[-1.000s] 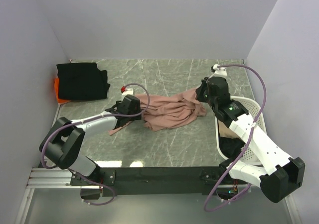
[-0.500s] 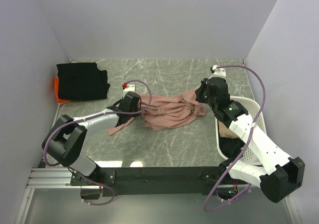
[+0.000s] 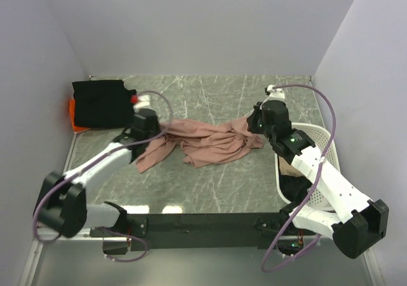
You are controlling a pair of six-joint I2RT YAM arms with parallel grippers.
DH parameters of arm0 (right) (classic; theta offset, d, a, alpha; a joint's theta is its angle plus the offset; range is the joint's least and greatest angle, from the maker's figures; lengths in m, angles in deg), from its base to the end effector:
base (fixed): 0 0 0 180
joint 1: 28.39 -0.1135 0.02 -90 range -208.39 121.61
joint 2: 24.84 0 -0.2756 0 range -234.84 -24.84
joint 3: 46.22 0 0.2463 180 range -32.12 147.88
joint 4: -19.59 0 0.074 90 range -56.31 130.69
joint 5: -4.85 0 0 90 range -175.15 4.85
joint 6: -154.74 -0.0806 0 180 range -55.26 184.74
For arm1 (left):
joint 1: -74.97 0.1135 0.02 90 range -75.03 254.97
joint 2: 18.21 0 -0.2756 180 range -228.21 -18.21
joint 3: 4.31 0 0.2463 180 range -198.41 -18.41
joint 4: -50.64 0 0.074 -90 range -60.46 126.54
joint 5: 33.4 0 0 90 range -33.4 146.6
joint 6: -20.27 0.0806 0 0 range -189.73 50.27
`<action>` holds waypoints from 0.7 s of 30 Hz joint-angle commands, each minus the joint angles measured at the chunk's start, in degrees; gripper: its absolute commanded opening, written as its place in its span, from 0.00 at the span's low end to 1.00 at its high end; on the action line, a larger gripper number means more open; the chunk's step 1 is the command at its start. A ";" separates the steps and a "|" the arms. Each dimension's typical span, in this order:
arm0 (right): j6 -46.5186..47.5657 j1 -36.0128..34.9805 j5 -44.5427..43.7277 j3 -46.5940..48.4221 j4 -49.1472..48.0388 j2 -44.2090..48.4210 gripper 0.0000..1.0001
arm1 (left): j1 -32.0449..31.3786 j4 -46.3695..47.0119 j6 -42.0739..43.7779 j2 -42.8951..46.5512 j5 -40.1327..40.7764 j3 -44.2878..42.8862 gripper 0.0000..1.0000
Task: Fold and stack the t-shirts
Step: Flatten the tshirt out
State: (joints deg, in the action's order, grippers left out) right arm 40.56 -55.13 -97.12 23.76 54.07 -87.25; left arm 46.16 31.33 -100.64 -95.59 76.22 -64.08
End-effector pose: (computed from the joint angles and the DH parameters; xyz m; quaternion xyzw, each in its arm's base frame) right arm 0.2512 0.1078 0.3210 0.0356 0.8486 0.1434 0.5080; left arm 0.2885 -0.1278 0.2179 -0.0923 0.8800 -0.0870 0.4577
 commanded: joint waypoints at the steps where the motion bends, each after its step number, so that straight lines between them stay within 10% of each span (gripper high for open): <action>1: 0.28 -2.60 0.36 1.08 -0.08 0.98 0.00 | 7.62 3.19 -1.78 9.25 -4.15 2.07 0.01; 11: -4.46 -16.49 8.44 -9.55 -2.18 -2.88 0.00 | 21.87 4.07 -3.19 13.75 -9.68 5.76 0.01; 17: -8.94 -18.61 5.12 -15.27 0.61 2.01 0.60 | 24.77 4.51 -2.40 13.84 -12.41 7.00 0.01; 21: -12.28 -18.61 0.46 -18.25 2.56 8.17 0.73 | 25.74 4.77 -2.04 13.93 -13.02 7.44 0.01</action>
State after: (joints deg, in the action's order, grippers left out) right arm 32.16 -73.52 -92.02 6.55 56.60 -84.74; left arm 71.14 33.73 -103.31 -82.34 65.03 -56.96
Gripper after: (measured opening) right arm 0.708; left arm 0.026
